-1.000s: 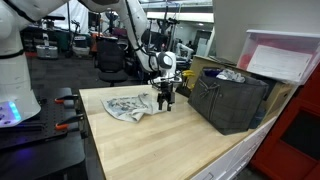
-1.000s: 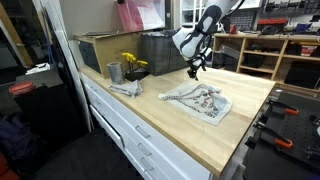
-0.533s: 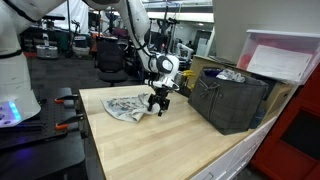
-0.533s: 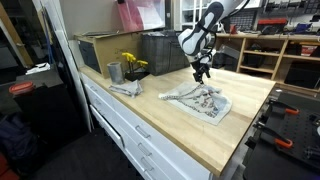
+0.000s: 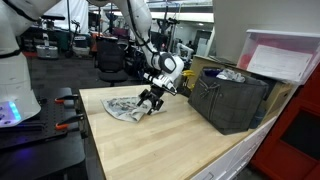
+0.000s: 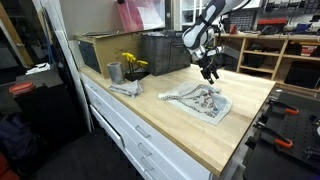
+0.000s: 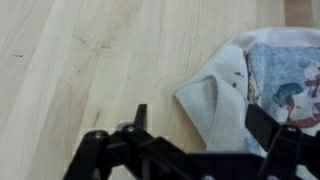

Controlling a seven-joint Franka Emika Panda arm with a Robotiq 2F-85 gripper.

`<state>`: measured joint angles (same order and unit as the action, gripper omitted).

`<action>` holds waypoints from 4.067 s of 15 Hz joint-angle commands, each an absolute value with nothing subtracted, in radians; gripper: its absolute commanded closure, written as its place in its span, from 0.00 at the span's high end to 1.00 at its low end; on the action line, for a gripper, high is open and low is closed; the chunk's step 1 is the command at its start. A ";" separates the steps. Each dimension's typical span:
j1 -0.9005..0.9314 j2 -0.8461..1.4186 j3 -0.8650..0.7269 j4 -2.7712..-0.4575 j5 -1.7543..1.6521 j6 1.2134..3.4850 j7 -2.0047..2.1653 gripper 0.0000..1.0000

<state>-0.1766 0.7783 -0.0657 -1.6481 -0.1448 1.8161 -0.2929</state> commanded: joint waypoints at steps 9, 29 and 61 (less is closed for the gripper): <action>-0.224 0.799 -0.011 -1.639 -0.035 1.748 -0.396 1.00; -0.214 0.591 -0.024 -1.911 -0.169 2.076 -0.518 0.01; -0.035 0.189 0.112 -2.409 -0.139 2.286 -0.978 0.33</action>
<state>-0.0566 0.2379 0.1137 -2.3761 -0.1519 2.3041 -0.9792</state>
